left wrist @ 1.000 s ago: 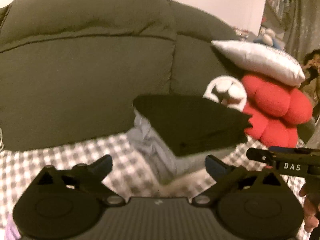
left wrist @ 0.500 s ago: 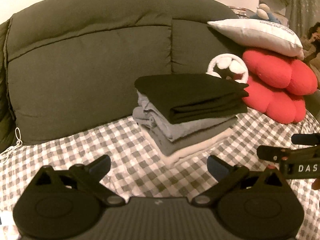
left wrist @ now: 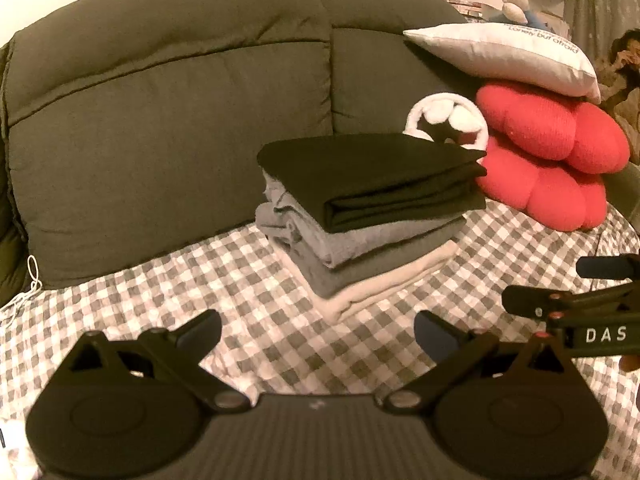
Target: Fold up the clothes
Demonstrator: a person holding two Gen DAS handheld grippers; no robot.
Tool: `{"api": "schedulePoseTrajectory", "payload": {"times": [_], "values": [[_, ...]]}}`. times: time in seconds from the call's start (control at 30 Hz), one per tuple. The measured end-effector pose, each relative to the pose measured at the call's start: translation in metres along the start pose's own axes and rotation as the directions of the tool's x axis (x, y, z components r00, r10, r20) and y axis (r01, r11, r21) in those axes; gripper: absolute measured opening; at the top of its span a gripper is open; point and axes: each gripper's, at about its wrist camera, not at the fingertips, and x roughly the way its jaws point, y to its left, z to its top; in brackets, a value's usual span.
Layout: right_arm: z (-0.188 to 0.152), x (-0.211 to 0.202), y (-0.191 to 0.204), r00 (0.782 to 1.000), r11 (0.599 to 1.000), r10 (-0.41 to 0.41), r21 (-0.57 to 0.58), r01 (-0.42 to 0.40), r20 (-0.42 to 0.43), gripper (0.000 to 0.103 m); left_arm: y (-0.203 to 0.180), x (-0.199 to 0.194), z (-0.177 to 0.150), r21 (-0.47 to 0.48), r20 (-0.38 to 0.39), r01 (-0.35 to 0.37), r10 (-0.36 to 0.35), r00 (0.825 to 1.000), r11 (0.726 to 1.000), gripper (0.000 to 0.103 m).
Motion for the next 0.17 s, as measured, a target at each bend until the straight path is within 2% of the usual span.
{"api": "schedulePoseTrajectory", "payload": {"times": [0.17], "values": [[-0.0019, 0.0039, -0.0015, 1.000, 1.000, 0.004, 0.006, -0.004, -0.005, 0.103, -0.0030, 0.0039, -0.0006, 0.008, -0.007, -0.003, 0.003, 1.000, 1.000, 0.102]]}}
